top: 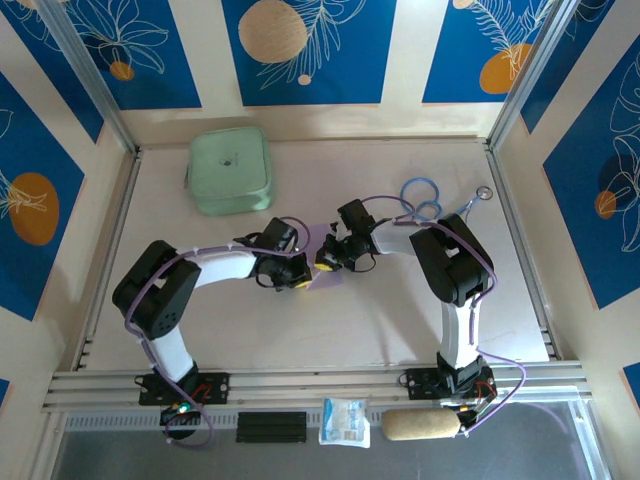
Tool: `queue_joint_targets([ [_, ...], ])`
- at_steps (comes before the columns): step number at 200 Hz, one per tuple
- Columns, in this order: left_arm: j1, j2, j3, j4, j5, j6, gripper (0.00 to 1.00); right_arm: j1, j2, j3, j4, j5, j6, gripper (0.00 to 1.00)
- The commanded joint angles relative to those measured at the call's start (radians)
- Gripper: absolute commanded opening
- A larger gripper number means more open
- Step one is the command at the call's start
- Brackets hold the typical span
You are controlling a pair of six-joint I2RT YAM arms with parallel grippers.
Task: Fold a paper plane with a square sheet of paper (pick it up from the middle)
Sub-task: Fold the triangle a second time at the center of the table.
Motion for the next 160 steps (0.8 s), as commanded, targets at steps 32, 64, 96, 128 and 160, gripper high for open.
queue_joint_targets([
  [32, -0.015, 0.053, 0.026, 0.043, 0.022, -0.021, 0.06, -0.006, 0.079, -0.045, -0.138, 0.107, -0.008, 0.0],
  [64, -0.019, 0.052, 0.001, 0.004, 0.019, -0.007, 0.05, -0.006, 0.08, -0.045, -0.14, 0.108, -0.006, 0.0],
  [96, -0.023, 0.042, -0.049, -0.057, 0.015, 0.024, 0.02, -0.008, 0.089, -0.042, -0.144, 0.111, -0.006, 0.0],
  [128, -0.027, 0.015, -0.097, -0.132, 0.0, 0.068, 0.0, -0.009, 0.094, -0.041, -0.149, 0.114, -0.004, 0.0],
  [160, -0.034, -0.039, -0.114, -0.218, -0.01, 0.106, 0.0, -0.011, 0.095, -0.039, -0.149, 0.113, -0.004, 0.0],
])
